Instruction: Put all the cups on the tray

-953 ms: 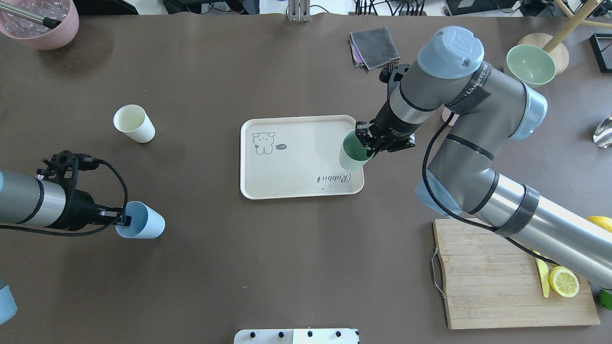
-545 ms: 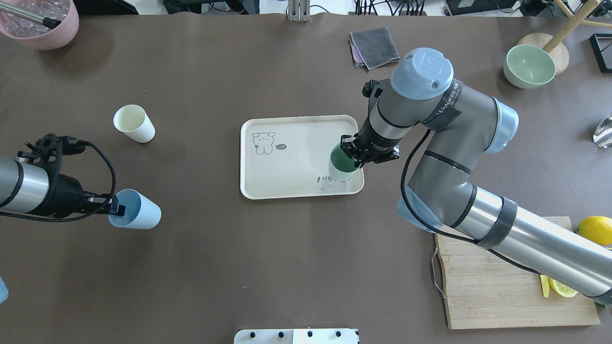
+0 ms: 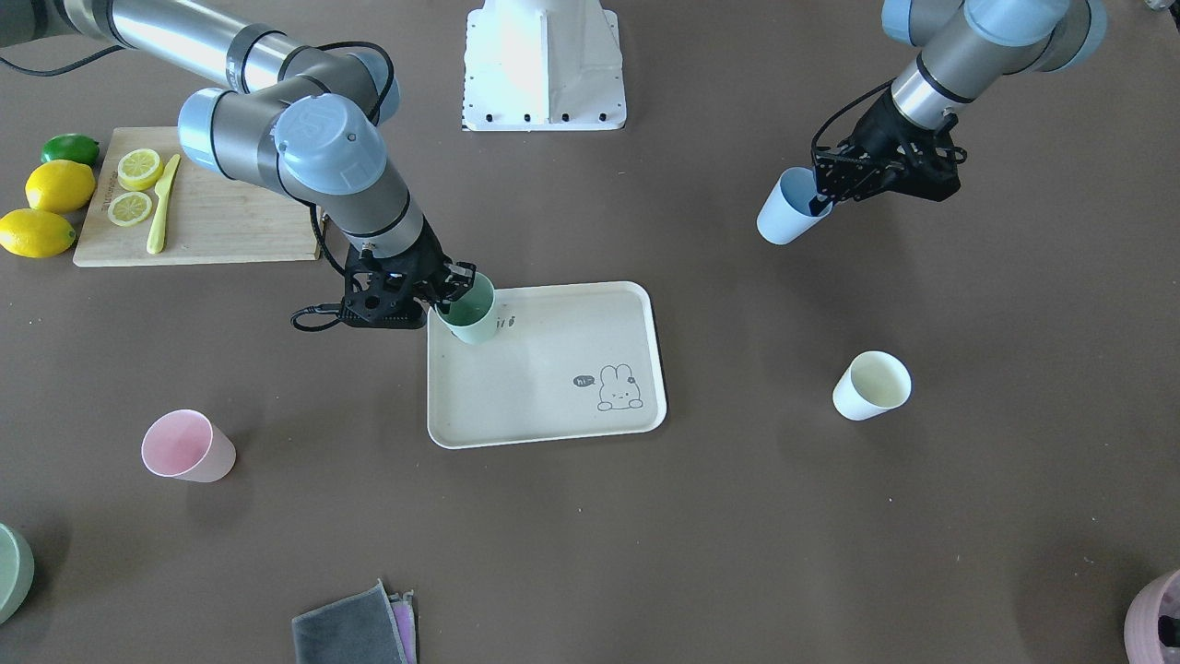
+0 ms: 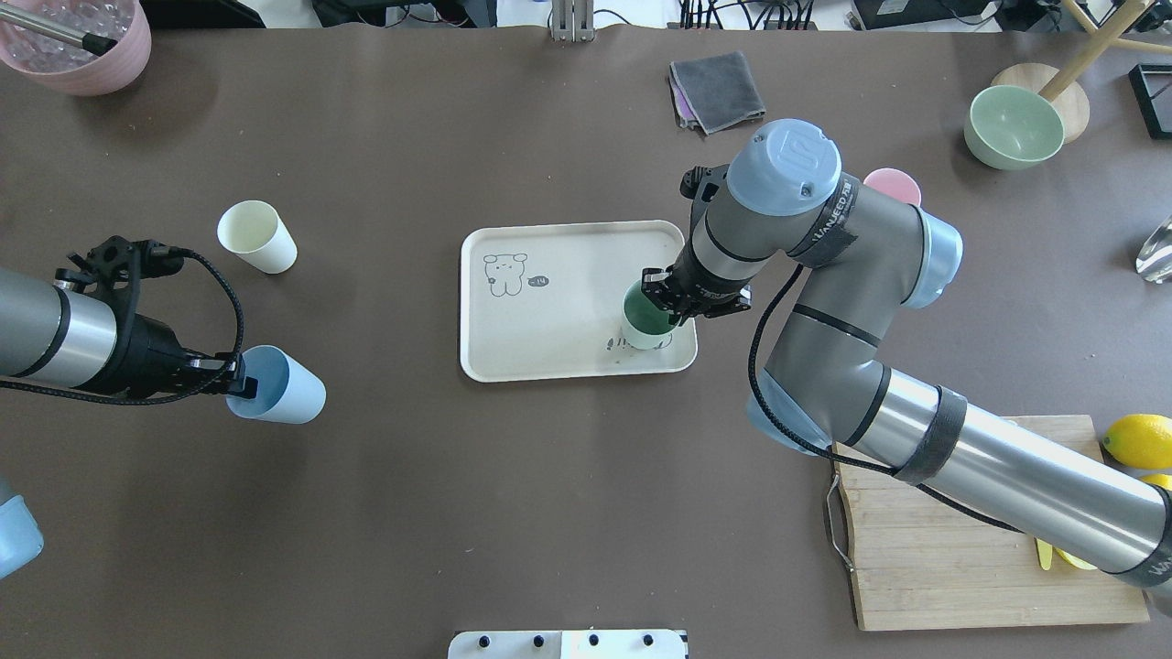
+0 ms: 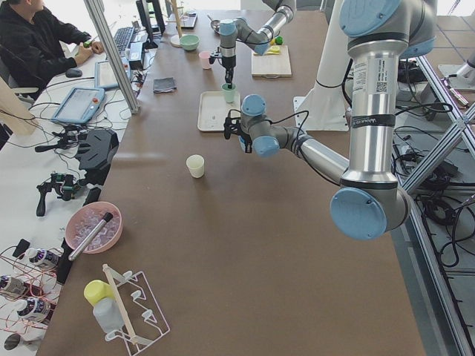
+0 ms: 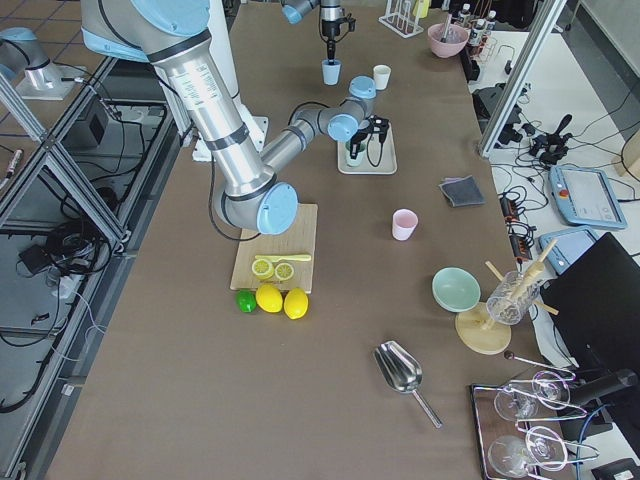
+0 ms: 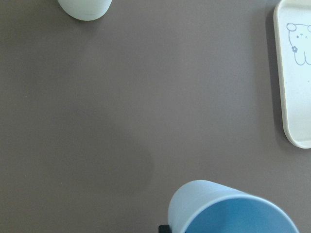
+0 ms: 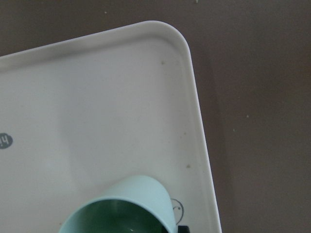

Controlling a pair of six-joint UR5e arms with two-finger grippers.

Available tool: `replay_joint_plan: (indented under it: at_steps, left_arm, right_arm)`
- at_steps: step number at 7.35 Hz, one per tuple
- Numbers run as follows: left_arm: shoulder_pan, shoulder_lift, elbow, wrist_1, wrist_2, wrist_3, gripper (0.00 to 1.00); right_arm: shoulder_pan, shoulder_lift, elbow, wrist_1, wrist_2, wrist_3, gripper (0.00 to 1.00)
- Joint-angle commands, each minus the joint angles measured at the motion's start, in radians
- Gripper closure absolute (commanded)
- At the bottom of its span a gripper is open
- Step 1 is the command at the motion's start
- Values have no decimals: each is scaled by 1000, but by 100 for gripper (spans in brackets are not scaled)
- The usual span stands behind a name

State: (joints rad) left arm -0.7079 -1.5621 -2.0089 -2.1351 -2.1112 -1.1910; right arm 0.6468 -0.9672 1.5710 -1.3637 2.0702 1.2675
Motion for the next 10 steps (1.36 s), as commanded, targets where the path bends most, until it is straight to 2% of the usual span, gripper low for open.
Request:
replay_joint_plan:
  at_steps: [1,3,5,8,10]
  left_arm:
    - [5,-51,1,42,2,-48,100]
    - [19,-221,-2,215,32,-123,100]
    - [109,-402,16,422,112,-166,100]
    - [157,-591,209,428,204,-193,100]
    - [156,-611,263,423,214,-185,100]
  right_arm:
    - [10,1,29,18,5,10,1]
    - [100,-1,108,-14,129,10,0]
    - [161,-8,144,-70,137,-8,0]
    - [279,-38,144,-156,139,-225,0]
    - [365,-88,138,-163,157,-366,0]
